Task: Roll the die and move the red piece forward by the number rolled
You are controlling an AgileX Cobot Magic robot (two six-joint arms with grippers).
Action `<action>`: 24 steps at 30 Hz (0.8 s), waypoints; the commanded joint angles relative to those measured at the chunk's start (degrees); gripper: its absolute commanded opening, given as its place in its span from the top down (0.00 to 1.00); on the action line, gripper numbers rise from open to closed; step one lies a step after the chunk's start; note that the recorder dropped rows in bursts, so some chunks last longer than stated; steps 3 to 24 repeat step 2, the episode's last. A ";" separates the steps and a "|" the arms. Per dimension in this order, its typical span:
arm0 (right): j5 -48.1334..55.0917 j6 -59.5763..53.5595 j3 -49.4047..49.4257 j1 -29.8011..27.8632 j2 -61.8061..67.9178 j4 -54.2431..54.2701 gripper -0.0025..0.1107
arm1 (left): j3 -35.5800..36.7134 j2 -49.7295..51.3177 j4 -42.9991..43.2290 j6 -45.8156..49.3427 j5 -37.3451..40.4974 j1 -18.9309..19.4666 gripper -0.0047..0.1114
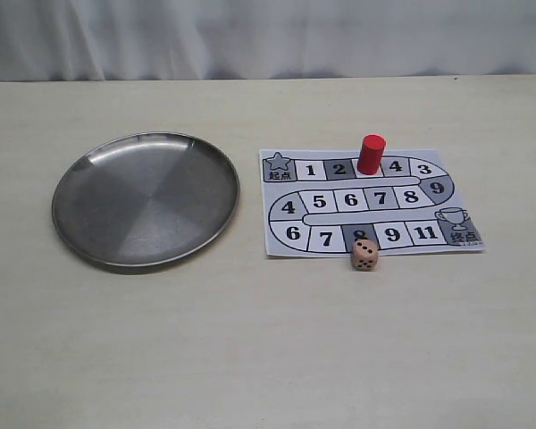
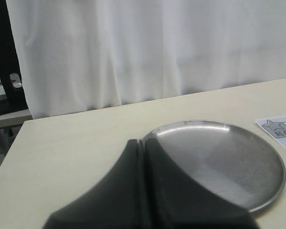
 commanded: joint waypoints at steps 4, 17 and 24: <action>0.15 0.29 0.20 -0.08 -0.21 -0.35 0.94 | 0.10 -0.06 -0.11 -0.05 -0.55 -0.48 0.96; 0.15 0.29 0.20 -0.08 -0.21 -0.35 0.94 | 0.10 -0.06 -0.11 -0.05 -0.55 -0.48 0.96; 0.15 0.29 0.20 -0.08 -0.21 -0.35 0.94 | 0.10 -0.06 -0.11 -0.05 -0.55 -0.48 0.96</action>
